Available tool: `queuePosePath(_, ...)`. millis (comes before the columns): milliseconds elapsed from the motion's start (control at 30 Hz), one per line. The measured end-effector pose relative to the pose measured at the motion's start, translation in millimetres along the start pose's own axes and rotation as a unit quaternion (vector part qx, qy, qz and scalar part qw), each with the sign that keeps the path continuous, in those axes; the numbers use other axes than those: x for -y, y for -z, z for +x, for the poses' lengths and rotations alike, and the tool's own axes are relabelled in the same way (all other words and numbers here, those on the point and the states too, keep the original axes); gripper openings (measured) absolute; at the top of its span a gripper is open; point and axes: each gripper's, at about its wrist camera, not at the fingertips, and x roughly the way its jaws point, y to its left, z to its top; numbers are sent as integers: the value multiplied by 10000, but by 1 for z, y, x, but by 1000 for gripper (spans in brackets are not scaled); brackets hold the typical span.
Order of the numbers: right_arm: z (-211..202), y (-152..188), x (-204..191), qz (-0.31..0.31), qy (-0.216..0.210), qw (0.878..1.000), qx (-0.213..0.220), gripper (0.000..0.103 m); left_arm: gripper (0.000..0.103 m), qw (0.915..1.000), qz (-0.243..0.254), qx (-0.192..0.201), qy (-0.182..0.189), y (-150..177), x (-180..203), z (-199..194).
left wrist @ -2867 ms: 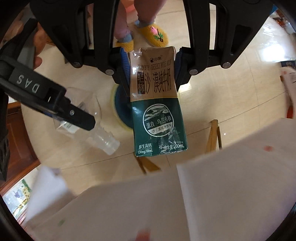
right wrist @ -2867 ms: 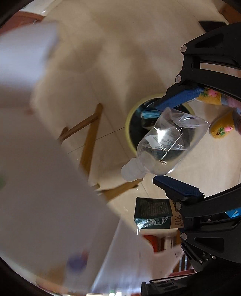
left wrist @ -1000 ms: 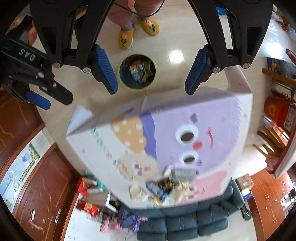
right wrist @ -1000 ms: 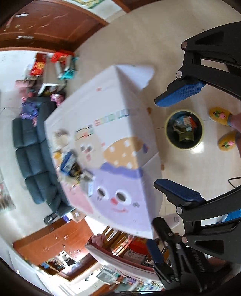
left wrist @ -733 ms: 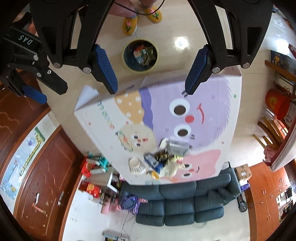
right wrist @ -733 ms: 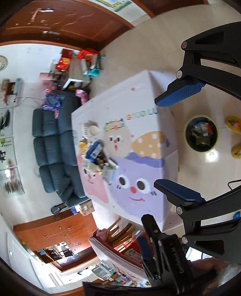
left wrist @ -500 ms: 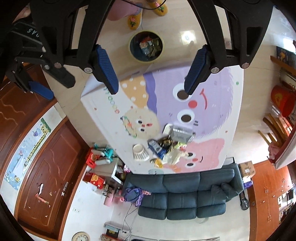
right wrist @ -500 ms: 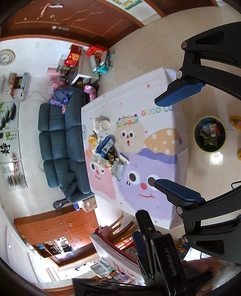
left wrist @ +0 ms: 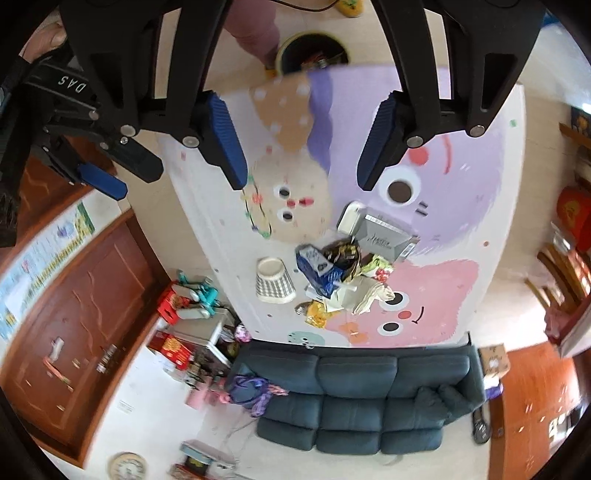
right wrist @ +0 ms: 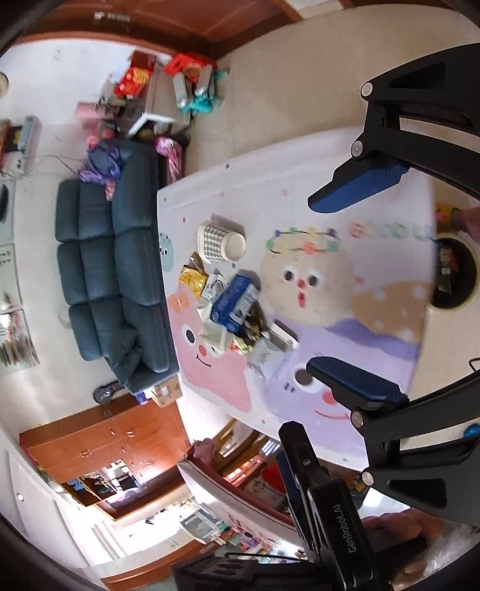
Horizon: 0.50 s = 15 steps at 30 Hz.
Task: Collect trash
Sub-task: 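Grasp the blue milk carton with the left tool while the right tool grasps the grey plaid paper cup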
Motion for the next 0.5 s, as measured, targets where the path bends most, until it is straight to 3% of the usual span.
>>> queuePosePath(267, 120, -83, 82, -207, -610, 9946, -818, 82, 56, 9935, -1010, -396, -350, -76, -3, 137)
queuePosePath(500, 232, -125, 133, 181, -1057, 9845, -1391, 82, 54, 9814, -1674, -649, -678, -100, -31, 231)
